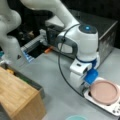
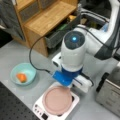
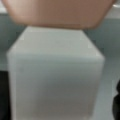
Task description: Pick up the pan. Place the pan on the table. Pick up the bowl. Place the bowl on the stove.
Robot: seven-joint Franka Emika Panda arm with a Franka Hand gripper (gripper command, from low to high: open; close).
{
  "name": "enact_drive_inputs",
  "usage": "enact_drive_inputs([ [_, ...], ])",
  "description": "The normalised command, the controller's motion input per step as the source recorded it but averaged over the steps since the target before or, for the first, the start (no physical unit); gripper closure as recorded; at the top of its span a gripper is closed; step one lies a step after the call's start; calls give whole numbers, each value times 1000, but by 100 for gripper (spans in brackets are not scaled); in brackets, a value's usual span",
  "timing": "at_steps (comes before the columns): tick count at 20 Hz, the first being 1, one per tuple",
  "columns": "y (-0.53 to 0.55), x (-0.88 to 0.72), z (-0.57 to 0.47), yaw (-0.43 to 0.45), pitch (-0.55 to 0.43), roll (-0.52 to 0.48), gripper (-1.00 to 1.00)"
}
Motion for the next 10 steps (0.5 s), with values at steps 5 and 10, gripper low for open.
enact_drive_inputs([
  [5, -29, 9, 46, 53, 33, 28, 100],
  [10, -75, -104, 101, 52, 47, 52, 100],
])
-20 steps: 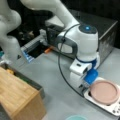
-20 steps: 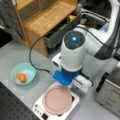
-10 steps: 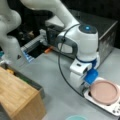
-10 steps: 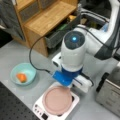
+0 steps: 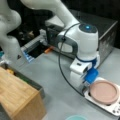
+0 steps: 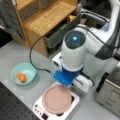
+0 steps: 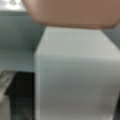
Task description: Pick up the pan. Place the pan on the table. Pick up the bowl. Place the bowl on the stove.
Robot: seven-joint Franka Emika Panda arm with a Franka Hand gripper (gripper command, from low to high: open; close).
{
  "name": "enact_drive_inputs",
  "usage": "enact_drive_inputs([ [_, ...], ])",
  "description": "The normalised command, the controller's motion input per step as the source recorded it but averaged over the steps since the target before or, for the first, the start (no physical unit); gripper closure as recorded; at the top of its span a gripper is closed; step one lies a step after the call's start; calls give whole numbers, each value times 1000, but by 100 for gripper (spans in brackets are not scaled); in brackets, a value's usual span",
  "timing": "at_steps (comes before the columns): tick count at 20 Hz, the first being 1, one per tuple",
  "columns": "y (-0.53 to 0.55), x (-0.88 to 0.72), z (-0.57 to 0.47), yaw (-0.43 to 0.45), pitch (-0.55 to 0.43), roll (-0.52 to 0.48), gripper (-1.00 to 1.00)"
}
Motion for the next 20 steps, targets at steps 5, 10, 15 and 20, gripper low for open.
enact_drive_inputs([
  [5, -116, -217, 193, 59, 62, 71, 100],
  [10, -171, -315, 188, 54, 59, 95, 100],
  [15, -254, -419, 175, 47, 25, 124, 100],
  [20, -277, -465, 128, 51, -13, 147, 100],
])
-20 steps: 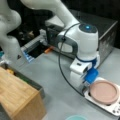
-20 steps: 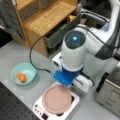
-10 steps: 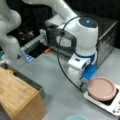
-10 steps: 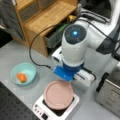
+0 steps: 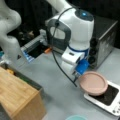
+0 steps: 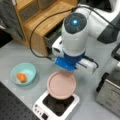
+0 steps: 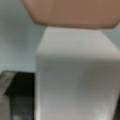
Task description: Pick up the pan. Place the pan on the table. Pick up the bowl. Place the bowl on the stove.
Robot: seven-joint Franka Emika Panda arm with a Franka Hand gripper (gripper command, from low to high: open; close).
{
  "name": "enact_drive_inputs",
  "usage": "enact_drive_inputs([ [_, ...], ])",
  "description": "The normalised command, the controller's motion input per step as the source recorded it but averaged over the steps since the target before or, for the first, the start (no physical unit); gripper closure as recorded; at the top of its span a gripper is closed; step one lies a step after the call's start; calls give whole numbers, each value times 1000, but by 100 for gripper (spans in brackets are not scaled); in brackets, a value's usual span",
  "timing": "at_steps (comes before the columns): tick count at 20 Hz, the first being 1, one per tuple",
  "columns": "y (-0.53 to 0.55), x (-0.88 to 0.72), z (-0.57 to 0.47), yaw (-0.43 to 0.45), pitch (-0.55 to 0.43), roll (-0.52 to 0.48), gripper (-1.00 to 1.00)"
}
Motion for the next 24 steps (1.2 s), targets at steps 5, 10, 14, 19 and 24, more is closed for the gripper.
enact_drive_inputs([
  [5, -225, -415, 51, 59, -74, 154, 100],
  [10, -121, -401, 46, -36, -148, 166, 100],
  [14, -17, -432, 26, -90, -168, 176, 100],
  [19, 40, -449, -75, -88, -188, 158, 100],
  [24, 68, -381, -170, -96, -203, 146, 100],
])
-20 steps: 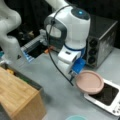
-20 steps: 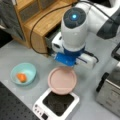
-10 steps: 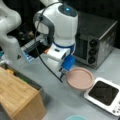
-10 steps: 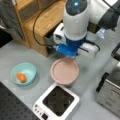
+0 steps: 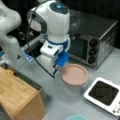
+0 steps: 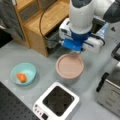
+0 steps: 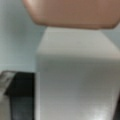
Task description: Pick up the pan. Place the pan on the table. Pick up the bowl. Place the bowl on the stove.
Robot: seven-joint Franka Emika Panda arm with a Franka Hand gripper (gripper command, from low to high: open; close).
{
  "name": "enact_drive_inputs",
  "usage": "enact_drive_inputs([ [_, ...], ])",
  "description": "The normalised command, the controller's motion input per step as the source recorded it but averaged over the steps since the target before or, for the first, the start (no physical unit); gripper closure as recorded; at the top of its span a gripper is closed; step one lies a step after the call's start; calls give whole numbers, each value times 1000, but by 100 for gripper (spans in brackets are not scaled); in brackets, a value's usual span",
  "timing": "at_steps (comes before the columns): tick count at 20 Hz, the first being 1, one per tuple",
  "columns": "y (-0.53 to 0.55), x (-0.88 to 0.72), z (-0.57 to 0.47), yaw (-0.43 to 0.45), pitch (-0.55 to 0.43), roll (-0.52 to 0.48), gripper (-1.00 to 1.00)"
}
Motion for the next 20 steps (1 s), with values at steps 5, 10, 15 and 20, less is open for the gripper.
enact_drive_inputs([
  [5, 14, -290, -251, -108, -229, 119, 100],
  [10, -21, -172, -318, -99, -282, 98, 100],
  [15, 14, -39, -323, -115, -237, 34, 100],
  [20, -15, 69, -222, -90, -168, 2, 100],
])
